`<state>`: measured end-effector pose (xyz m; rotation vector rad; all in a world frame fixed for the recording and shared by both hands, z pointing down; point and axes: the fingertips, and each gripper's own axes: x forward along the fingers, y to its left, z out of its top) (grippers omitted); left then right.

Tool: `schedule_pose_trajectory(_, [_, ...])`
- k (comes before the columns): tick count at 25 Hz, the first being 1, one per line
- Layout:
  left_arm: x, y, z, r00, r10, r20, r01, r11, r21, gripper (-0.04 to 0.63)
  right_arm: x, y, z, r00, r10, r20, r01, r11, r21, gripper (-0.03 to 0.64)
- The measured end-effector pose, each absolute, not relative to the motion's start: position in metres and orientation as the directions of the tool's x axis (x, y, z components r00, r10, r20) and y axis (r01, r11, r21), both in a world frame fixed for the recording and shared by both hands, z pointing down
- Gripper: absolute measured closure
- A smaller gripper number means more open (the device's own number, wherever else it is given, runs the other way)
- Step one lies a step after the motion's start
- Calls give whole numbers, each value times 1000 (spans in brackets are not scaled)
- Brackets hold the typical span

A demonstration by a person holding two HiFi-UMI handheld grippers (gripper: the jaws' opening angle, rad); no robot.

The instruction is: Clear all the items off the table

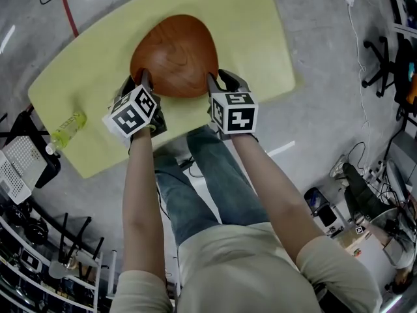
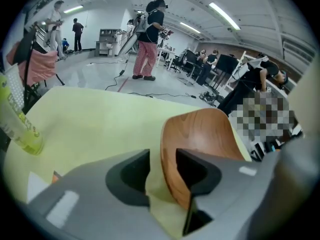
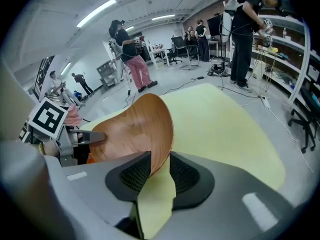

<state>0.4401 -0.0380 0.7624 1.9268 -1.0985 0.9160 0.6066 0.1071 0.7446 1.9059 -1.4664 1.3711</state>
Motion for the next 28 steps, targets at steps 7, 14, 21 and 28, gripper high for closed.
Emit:
schedule_pose_trajectory(7, [447,-41,764,376,-389,841,-889,-407,209,517,610,109,754,-9,-497,868,-874,-417,-248,506])
schedule_pose_trajectory(14, [443,-35,760,363,-399,842,-892,-411,190,552,611,109,751,16,-484,875,-878,-425,-219,527])
schedule_pose_trajectory(21, [436,-16,747,384,-412,826,-883,-427,197,558,612,120,742,44,-470,881,-879,-437,-189,545])
schedule_pose_trajectory(28, [423,3,716,389,-450,804,-897,-382,221,558,608,127,711,80,-500,862,-893,-419,-161,554])
